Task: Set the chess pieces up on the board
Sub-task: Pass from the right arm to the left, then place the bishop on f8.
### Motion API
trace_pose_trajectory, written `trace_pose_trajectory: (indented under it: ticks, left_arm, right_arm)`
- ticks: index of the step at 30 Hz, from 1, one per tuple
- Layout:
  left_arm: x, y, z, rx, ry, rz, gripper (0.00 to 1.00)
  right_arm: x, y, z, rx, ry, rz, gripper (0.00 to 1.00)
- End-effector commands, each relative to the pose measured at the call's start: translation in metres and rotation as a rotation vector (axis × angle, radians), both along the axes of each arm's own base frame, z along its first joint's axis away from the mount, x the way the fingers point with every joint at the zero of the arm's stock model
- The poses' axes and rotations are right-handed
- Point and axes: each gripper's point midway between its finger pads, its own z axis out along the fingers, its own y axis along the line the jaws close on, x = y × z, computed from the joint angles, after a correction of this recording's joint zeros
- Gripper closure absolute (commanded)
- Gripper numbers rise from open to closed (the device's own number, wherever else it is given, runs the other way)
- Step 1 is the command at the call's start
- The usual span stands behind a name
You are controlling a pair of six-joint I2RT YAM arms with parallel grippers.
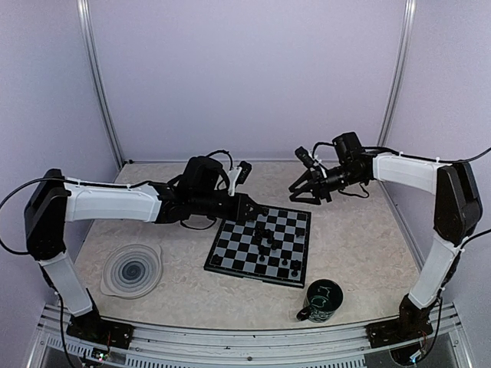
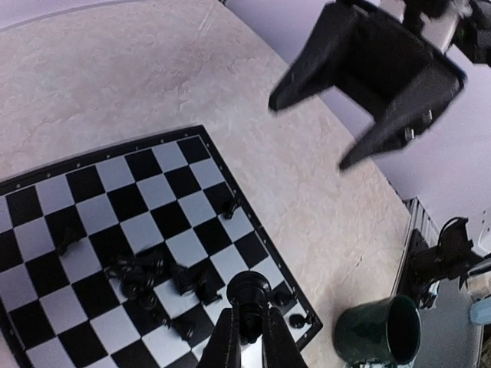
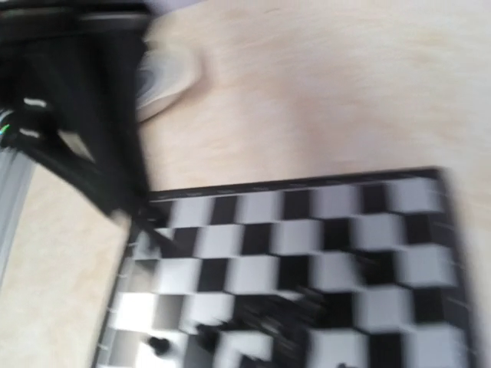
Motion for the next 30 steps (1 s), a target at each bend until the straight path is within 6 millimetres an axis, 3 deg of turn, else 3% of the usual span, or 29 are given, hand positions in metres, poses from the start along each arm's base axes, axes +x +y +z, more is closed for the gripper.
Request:
trace_pose_trajectory:
  ticks: [1,4,11,20,30]
  left_arm:
    - [-0.036,0.03,-0.001,0.213,-0.034,-0.074,0.95]
    - [-0.056,0.039,-0.018,0.34,-0.028,-0.103,0.95]
    - [-0.077,0.029,-0.052,0.454,0.004,-0.157,0.95]
    - [-0.075,0.025,-0.098,0.579,0.062,-0.175,0.92]
    - [-0.076,0.026,-0.116,0.645,0.082,-0.192,0.92]
  right_arm:
    - [0.029,-0.052,0.013,0.015,-0.021,-0.149,0.49]
    - [0.045,-0.068,0.007,-0.025,-0.028,-0.218,0.49]
    - [0.048,-0.07,0.005,-0.044,-0.045,-0.227,0.49]
    - [0.045,-0.071,0.004,-0.048,-0.043,-0.214,0.49]
    - [0.044,-0.07,-0.002,-0.059,-0.037,-0.205,0.48]
